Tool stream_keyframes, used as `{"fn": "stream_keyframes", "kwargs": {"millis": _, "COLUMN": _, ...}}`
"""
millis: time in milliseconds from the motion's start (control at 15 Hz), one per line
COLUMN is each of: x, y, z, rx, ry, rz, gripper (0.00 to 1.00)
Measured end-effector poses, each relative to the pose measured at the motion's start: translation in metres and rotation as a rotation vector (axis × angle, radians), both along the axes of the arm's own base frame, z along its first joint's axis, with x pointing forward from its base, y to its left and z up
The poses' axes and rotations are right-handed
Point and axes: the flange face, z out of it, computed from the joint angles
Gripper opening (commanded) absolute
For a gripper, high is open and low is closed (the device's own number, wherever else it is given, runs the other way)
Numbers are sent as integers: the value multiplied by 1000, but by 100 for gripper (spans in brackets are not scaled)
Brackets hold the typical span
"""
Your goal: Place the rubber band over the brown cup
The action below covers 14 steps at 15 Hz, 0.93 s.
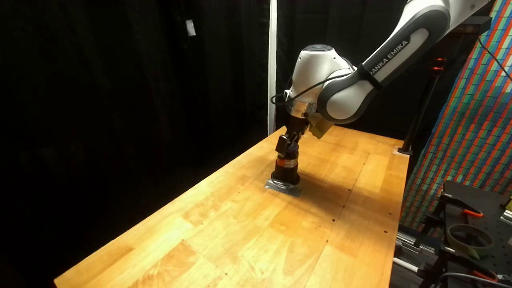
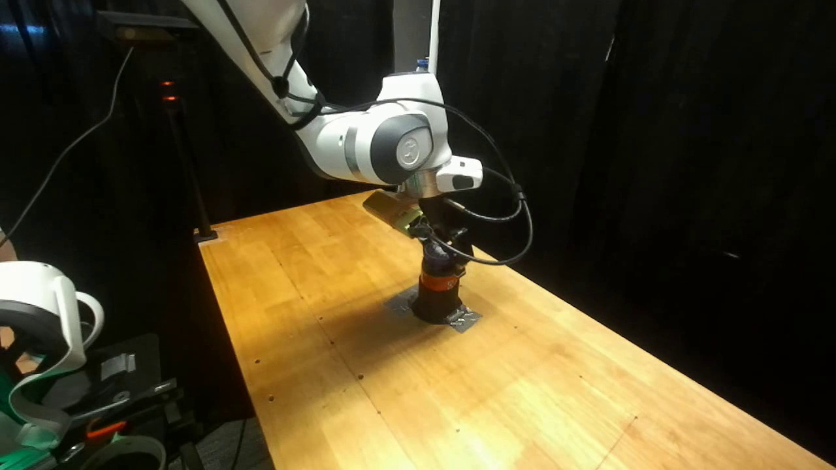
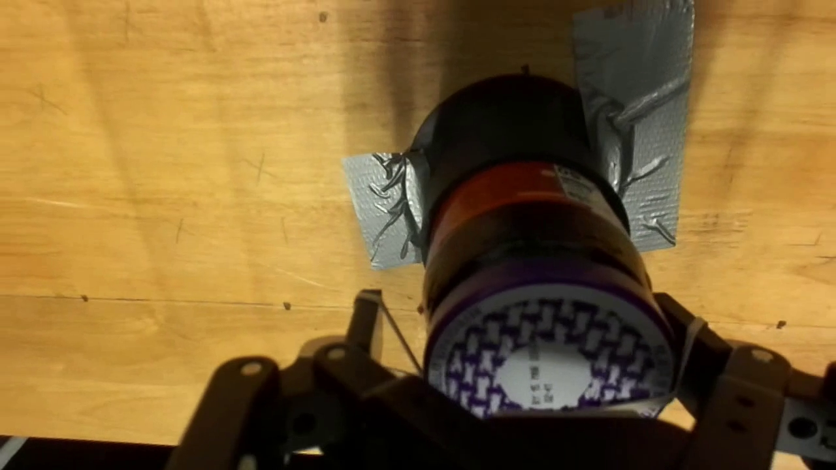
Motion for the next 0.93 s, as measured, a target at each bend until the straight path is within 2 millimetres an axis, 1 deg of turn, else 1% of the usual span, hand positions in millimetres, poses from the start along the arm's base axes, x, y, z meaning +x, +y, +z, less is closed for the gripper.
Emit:
{"fn": "stream_keyframes", "kwargs": {"millis": 467, "x": -19, "y": -5, "z": 10, "rx": 4, "ry": 10, "rz": -6, "gripper": 100}}
{"fn": "stream_keyframes", "kwargs": {"millis": 933, "x": -33, "y": -11, "z": 8, "rx": -11, "ry": 49, "rz": 14, "gripper": 100}}
